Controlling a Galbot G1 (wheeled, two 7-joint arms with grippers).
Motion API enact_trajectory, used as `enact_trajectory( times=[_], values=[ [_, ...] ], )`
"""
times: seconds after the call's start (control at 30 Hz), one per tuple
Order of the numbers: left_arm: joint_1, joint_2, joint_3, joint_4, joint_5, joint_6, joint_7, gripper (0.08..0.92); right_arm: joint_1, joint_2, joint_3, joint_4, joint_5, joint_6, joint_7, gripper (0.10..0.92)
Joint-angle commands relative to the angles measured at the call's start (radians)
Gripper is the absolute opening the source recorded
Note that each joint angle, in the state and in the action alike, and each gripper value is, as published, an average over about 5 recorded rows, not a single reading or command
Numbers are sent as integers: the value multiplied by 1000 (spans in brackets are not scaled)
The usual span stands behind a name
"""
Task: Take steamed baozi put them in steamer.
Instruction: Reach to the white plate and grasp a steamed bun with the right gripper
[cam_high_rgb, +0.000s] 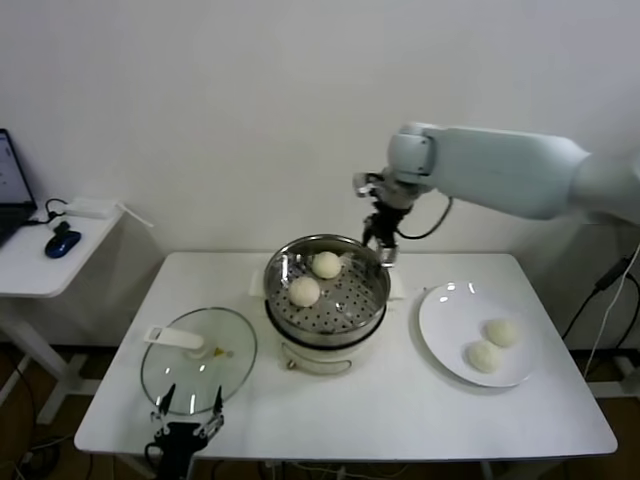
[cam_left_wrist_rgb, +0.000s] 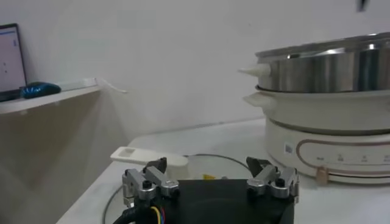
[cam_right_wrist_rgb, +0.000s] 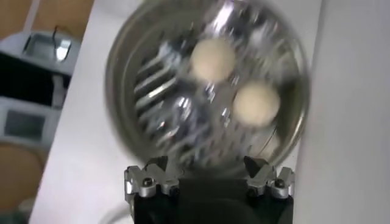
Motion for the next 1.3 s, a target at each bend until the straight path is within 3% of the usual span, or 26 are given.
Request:
enact_trajectory(
  times=[0.03,0.43,1.3],
  values=[
    [2,-3,1,3,5,0,0,823,66,-298,-144,169,-145,80,-35,823],
    [3,-14,-1,16,23,1,-1,823,-261,-470,73,135,-373,78,31,823],
    [20,-23,1,26,55,0,-2,823,-601,-461,348,-30,-530,84,59,823]
  ],
)
